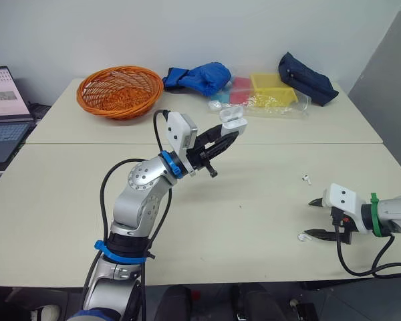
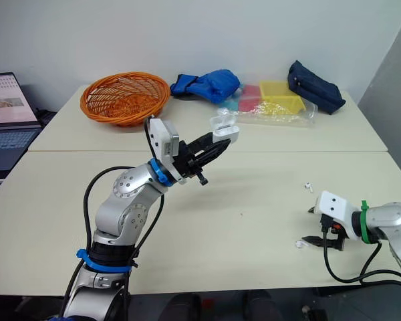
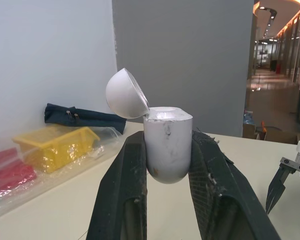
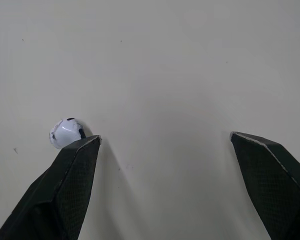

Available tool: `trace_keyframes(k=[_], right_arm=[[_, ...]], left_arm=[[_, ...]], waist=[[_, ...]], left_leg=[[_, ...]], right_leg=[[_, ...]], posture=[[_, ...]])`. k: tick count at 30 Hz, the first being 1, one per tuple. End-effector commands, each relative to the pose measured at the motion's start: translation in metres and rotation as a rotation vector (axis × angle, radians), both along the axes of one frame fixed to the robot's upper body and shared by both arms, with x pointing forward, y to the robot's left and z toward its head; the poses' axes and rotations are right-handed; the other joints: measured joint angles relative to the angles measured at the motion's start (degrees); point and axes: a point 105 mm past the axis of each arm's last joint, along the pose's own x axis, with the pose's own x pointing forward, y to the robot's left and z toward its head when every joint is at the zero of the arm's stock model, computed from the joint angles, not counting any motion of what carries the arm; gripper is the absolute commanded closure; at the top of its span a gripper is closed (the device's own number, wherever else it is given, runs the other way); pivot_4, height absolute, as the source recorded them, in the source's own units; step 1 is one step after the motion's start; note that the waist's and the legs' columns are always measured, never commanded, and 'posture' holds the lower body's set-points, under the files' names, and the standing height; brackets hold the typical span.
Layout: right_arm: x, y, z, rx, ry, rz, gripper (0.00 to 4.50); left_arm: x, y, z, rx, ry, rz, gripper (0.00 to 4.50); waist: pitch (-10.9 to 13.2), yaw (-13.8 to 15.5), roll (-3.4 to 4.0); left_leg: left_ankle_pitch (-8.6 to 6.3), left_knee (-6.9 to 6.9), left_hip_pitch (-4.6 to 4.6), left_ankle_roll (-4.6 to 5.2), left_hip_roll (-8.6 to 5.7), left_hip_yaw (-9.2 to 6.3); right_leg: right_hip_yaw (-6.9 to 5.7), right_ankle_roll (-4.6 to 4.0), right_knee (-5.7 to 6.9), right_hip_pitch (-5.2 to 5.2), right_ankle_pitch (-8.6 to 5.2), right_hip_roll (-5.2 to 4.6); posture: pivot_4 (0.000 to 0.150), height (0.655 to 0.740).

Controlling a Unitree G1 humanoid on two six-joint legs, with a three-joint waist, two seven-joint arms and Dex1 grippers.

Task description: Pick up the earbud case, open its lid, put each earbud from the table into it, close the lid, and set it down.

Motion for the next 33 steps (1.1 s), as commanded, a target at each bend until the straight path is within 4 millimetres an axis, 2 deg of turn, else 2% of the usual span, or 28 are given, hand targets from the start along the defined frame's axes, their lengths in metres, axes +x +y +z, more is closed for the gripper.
trace_keyframes(k=[1, 9, 12, 19, 33], right_arm=[[0.003, -0.002, 0.019, 0.011, -0.047, 0.003, 0.17], [-0.009, 0.009, 0.023, 0.031, -0.023, 0.066, 0.17], [-0.016, 0.008, 0.017, 0.004, -0.004, 0.089, 0.17], [-0.015, 0.001, 0.004, -0.058, -0.011, 0.088, 0.17], [-0.022, 0.017, -0.006, -0.041, 0.003, 0.137, 0.17]], left_arm=[[-0.005, -0.003, 0.014, -0.014, -0.056, -0.016, 3.75], [-0.005, -0.003, 0.013, -0.014, -0.055, -0.017, 3.75], [-0.006, -0.002, 0.013, -0.013, -0.053, -0.016, 3.75], [-0.006, -0.002, 0.013, -0.009, -0.053, -0.013, 3.75], [-0.005, -0.001, 0.014, -0.007, -0.057, -0.011, 3.75]], waist=[[0.0, 0.0, 0.0], [0.0, 0.0, 0.0], [0.0, 0.0, 0.0], [0.0, 0.0, 0.0], [0.0, 0.0, 0.0]], left_leg=[[0.0, 0.0, 0.0, 0.0, 0.0, 0.0], [0.0, 0.0, 0.0, 0.0, 0.0, -0.01], [0.0, 0.0, 0.0, 0.0, 0.0, -0.01], [0.0, 0.0, 0.02, 0.0, 0.0, -0.01], [0.0, 0.0, 0.02, 0.0, 0.0, -0.01]], right_leg=[[0.0, 0.0, 0.0, 0.0, 0.0, 0.0], [-0.01, 0.0, 0.0, 0.0, 0.0, 0.0], [-0.01, 0.0, -0.01, 0.01, 0.0, 0.0], [-0.01, 0.0, 0.02, 0.01, 0.0, 0.0], [-0.01, 0.0, 0.01, 0.01, 0.0, 0.0]], posture=[[0.15, 0.74], [0.15, 0.74], [0.15, 0.74], [0.15, 0.74], [0.15, 0.74]])
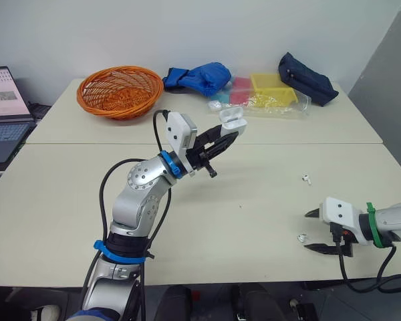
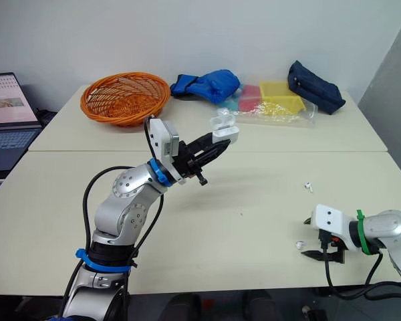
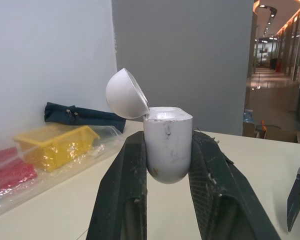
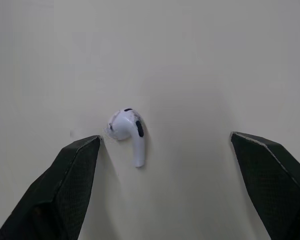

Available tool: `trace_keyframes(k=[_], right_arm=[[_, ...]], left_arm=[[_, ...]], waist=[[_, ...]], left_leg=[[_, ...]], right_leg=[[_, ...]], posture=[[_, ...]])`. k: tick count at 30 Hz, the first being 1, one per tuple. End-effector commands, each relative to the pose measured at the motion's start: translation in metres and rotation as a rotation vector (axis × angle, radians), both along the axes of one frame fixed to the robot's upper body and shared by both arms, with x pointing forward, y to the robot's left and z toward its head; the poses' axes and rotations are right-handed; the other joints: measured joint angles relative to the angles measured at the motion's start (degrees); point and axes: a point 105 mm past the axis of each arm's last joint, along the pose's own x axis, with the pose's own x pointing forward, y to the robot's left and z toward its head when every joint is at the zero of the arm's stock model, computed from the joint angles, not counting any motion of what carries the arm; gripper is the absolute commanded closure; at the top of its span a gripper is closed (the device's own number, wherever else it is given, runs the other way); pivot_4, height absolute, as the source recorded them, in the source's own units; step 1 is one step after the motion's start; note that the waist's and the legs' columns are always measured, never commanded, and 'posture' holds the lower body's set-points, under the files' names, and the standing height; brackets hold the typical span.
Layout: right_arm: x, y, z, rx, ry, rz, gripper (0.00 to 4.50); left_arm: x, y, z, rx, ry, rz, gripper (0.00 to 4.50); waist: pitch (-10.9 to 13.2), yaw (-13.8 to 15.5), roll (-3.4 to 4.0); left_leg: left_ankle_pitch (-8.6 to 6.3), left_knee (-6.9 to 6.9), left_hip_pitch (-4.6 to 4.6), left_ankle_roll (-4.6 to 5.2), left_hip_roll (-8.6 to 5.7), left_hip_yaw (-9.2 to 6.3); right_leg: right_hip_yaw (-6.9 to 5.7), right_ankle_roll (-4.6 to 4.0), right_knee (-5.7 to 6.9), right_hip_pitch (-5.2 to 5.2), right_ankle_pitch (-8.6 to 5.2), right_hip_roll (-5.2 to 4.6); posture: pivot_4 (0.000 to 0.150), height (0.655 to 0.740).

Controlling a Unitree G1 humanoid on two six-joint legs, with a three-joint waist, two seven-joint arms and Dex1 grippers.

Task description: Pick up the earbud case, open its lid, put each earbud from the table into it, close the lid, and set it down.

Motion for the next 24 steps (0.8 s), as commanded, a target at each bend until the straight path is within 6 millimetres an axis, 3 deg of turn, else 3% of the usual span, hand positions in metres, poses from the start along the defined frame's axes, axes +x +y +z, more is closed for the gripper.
trace_keyframes(k=[1, 24], right_arm=[[0.004, 0.004, 0.005, 0.004, -0.045, 0.007, 0.17], [0.027, -0.009, 0.025, 0.013, -0.097, -0.075, 0.17]], left_arm=[[-0.006, -0.002, 0.015, -0.012, -0.059, -0.014, 3.75], [-0.006, -0.002, 0.014, -0.02, -0.057, -0.016, 3.75]], waist=[[0.0, 0.0, 0.0], [0.0, 0.0, 0.0]], left_leg=[[0.0, 0.0, 0.0, 0.0, 0.0, 0.0], [0.0, 0.01, 0.02, 0.0, 0.0, 0.0]], right_leg=[[0.0, 0.0, 0.0, 0.0, 0.0, 0.0], [0.0, 0.0, -0.01, 0.04, 0.0, 0.0]], posture=[[0.15, 0.74], [0.15, 0.74]])
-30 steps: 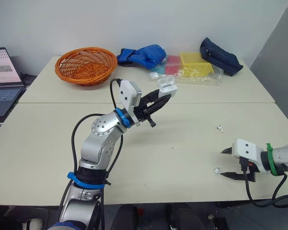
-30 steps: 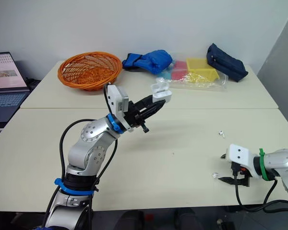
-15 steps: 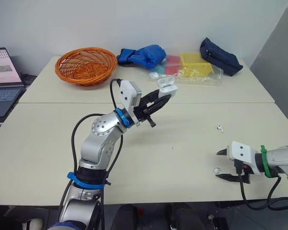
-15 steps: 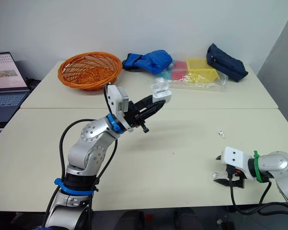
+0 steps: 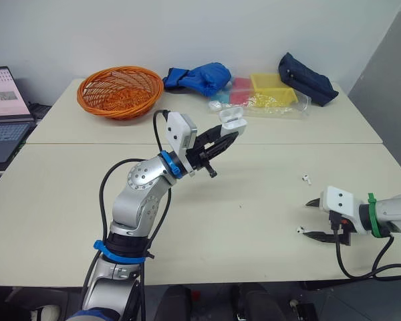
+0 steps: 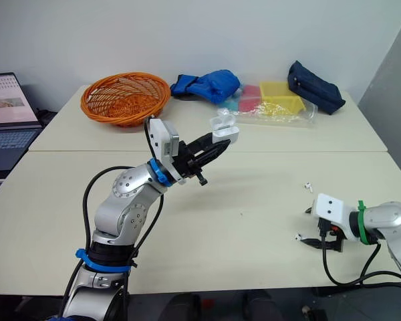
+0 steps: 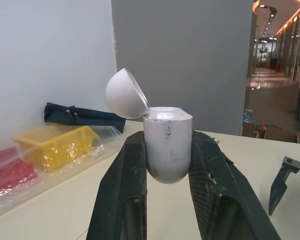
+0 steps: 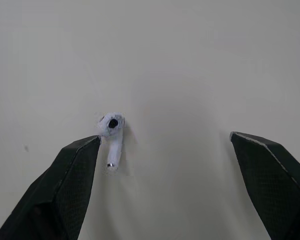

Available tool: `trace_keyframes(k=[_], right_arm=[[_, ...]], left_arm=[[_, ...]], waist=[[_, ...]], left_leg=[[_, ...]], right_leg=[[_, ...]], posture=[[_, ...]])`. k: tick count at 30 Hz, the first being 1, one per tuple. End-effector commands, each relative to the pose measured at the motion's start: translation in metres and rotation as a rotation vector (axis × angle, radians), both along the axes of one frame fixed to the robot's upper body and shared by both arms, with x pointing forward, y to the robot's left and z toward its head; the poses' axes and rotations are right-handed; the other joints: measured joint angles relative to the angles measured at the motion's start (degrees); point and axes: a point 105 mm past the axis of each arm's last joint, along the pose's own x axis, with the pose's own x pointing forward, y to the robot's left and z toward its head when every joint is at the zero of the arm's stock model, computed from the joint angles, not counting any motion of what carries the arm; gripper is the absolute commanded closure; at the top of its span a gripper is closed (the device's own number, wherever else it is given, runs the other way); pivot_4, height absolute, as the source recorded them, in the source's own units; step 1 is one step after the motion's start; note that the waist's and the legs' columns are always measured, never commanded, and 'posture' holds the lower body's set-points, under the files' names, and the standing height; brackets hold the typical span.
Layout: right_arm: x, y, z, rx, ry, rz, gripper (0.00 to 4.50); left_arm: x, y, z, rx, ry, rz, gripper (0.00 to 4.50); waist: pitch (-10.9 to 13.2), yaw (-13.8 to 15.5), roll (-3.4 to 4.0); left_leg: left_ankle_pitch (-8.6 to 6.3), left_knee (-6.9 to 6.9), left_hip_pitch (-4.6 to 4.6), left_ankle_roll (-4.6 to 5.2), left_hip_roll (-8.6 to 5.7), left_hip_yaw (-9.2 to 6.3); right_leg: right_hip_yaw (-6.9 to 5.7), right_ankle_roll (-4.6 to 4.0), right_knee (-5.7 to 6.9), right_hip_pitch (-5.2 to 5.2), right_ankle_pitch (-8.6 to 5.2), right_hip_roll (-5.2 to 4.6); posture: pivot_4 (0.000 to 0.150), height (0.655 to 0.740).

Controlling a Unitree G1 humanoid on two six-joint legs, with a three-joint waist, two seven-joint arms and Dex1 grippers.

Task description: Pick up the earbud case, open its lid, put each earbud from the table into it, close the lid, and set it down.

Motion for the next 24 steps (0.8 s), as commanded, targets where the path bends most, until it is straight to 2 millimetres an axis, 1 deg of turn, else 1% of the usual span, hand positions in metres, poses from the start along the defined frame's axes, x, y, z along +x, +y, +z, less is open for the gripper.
trace_keyframes(k=[1, 5, 8, 20, 22, 24], right_arm=[[0.003, -0.001, 0.012, 0.004, -0.032, 0.0, 0.17], [0.002, -0.001, 0.012, 0.005, -0.024, -0.003, 0.17], [0.008, -0.003, 0.015, 0.012, -0.041, -0.031, 0.17], [0.014, -0.008, 0.02, 0.019, -0.054, -0.069, 0.17], [0.013, -0.008, 0.021, 0.018, -0.053, -0.066, 0.17], [0.005, -0.008, 0.023, 0.01, -0.03, -0.031, 0.17]], left_arm=[[-0.006, -0.002, 0.014, -0.019, -0.058, -0.015, 3.75], [-0.006, -0.003, 0.014, -0.018, -0.058, -0.017, 3.75], [-0.006, -0.003, 0.013, -0.019, -0.055, -0.016, 3.75], [-0.006, -0.004, 0.012, -0.021, -0.051, -0.02, 3.75], [-0.007, -0.004, 0.012, -0.02, -0.051, -0.019, 3.75], [-0.007, -0.003, 0.012, -0.018, -0.05, -0.019, 3.75]], waist=[[0.0, 0.0, 0.0], [0.0, 0.0, 0.0], [0.0, 0.0, 0.0], [0.0, 0.0, 0.0], [0.0, 0.0, 0.0], [0.0, 0.0, 0.01]], left_leg=[[0.0, 0.0, 0.0, 0.0, 0.0, 0.01], [0.0, -0.01, -0.01, 0.0, 0.0, -0.02], [0.0, 0.01, 0.0, 0.0, 0.0, 0.0], [0.0, 0.01, 0.0, 0.0, 0.0, 0.0], [0.0, 0.01, 0.0, 0.0, 0.0, -0.02], [0.0, 0.0, 0.0, 0.0, 0.0, -0.01]], right_leg=[[0.01, 0.0, 0.0, 0.0, 0.0, 0.0], [-0.02, 0.0, 0.0, 0.0, 0.0, 0.0], [0.0, 0.0, 0.02, 0.0, 0.0, 0.0], [-0.01, 0.0, 0.02, 0.01, 0.0, 0.0], [-0.02, 0.0, 0.02, 0.01, 0.0, 0.0], [-0.01, 0.0, 0.01, 0.01, 0.0, 0.0]], posture=[[0.15, 0.74], [0.15, 0.74], [0.15, 0.74], [0.15, 0.74], [0.15, 0.74], [0.15, 0.74]])
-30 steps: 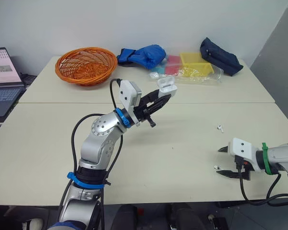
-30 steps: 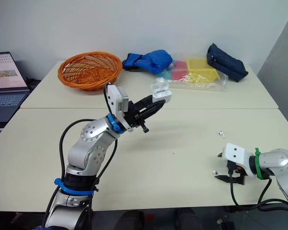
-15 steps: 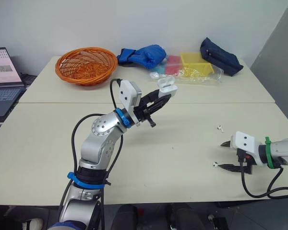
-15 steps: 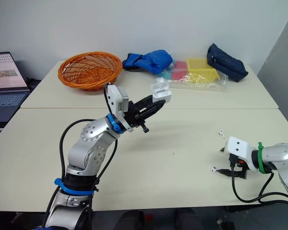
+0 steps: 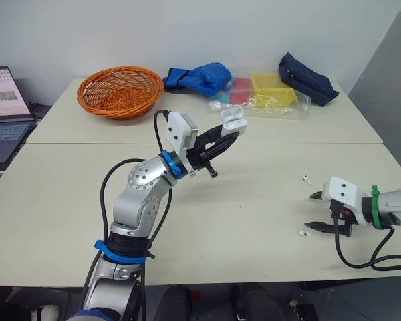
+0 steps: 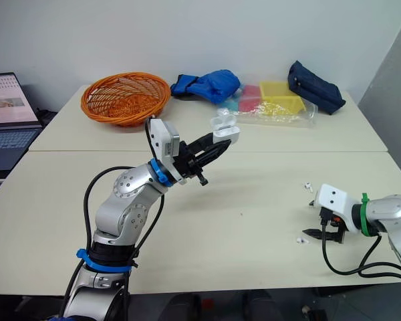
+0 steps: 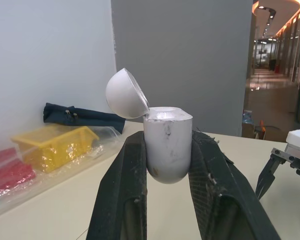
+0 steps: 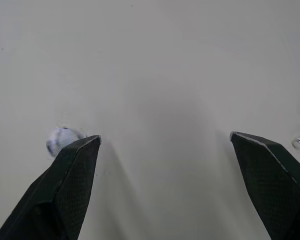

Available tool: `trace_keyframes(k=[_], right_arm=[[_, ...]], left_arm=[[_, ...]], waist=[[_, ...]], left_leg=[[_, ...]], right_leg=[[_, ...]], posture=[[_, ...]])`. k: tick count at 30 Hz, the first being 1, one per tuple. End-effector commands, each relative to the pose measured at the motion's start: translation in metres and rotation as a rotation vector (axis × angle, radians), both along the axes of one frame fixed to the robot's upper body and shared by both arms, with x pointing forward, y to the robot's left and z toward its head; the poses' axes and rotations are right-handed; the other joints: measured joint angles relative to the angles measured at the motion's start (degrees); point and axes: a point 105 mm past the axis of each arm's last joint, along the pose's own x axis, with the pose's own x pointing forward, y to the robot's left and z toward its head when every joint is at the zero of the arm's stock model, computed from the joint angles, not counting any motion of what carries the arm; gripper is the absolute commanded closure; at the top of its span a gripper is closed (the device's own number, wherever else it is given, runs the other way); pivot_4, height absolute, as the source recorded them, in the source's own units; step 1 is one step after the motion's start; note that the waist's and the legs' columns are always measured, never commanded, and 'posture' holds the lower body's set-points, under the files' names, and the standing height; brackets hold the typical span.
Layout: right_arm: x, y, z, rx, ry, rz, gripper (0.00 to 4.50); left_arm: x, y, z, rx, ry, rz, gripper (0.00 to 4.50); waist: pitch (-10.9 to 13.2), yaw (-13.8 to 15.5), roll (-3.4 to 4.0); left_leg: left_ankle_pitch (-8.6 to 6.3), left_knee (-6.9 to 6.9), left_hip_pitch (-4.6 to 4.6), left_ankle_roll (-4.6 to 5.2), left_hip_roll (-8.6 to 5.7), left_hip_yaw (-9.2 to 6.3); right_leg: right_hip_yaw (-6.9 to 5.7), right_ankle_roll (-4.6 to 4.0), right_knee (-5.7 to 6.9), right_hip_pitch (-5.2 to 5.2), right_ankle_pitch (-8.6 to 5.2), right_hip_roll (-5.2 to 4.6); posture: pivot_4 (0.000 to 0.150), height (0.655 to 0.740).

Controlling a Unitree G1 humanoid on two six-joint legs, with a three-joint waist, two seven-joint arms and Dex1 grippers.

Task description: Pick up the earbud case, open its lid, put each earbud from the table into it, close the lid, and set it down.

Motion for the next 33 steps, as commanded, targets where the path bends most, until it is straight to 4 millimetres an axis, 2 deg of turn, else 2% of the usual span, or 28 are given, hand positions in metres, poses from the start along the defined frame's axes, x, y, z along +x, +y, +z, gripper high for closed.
trace_keyframes(k=[1, 7, 13, 25, 33], right_arm=[[-0.009, -0.002, 0.016, -0.005, -0.007, 0.049, 0.17], [-0.026, 0.007, 0.009, -0.02, 0.04, 0.125, 0.17], [-0.035, 0.014, -0.001, -0.014, 0.044, 0.136, 0.17], [-0.019, 0.017, -0.013, -0.03, -0.026, 0.113, 0.17], [-0.011, 0.013, -0.002, -0.025, -0.047, 0.106, 0.17]], left_arm=[[-0.007, -0.002, 0.012, -0.014, -0.051, -0.015, 3.75], [-0.007, -0.002, 0.012, -0.016, -0.05, -0.015, 3.75], [-0.008, -0.001, 0.012, -0.011, -0.051, -0.013, 3.75], [-0.006, -0.001, 0.013, -0.007, -0.054, -0.014, 3.75], [-0.007, -0.001, 0.013, -0.012, -0.053, -0.014, 3.75]], waist=[[0.0, 0.0, 0.02], [0.0, 0.1, 0.02], [0.0, 0.1, 0.02], [0.0, 0.1, 0.02], [0.0, 0.1, 0.02]], left_leg=[[0.0, 0.0, 0.0, 0.0, 0.0, 0.0], [0.0, 0.0, 0.01, 0.0, 0.01, 0.0], [0.0, 0.01, 0.03, 0.0, 0.0, -0.01], [0.0, 0.01, 0.06, 0.0, 0.0, 0.0], [0.0, 0.01, 0.06, 0.0, 0.0, -0.01]], right_leg=[[0.0, 0.0, 0.0, 0.0, 0.0, 0.0], [-0.01, 0.0, -0.01, 0.01, 0.0, 0.0], [-0.02, 0.0, -0.01, 0.05, 0.0, 0.0], [-0.01, 0.0, -0.02, 0.07, 0.0, 0.0], [-0.01, 0.0, -0.02, 0.08, 0.0, 0.0]], posture=[[0.15, 0.74], [0.15, 0.74], [0.15, 0.74], [0.15, 0.74], [0.15, 0.74]])
